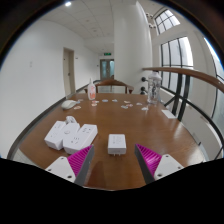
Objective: Unplug charger
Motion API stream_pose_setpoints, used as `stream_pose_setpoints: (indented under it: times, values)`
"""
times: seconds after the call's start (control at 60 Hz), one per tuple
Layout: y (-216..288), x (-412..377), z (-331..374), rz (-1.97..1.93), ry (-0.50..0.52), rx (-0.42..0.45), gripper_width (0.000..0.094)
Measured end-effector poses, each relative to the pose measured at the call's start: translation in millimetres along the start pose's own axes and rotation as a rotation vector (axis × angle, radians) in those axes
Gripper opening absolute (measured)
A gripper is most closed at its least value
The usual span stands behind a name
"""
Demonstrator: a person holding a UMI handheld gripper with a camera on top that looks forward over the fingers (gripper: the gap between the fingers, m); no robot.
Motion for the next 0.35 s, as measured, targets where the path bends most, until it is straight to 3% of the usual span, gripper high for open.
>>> stream_pose_setpoints:
  times: [0.35]
  values:
    - [13.8,5.5,80.3,0.036,-0.047,0.151,0.0846]
Point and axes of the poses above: the point between the fingertips, and its own axes, seen from behind it with the camera up: x to the right, y up, z backward, against the way the camera looks, the point moved 4 cm from there along z, backward, against the way the camera looks, and after that the axes turned 6 degrees about -z, right-handed, at the moved point
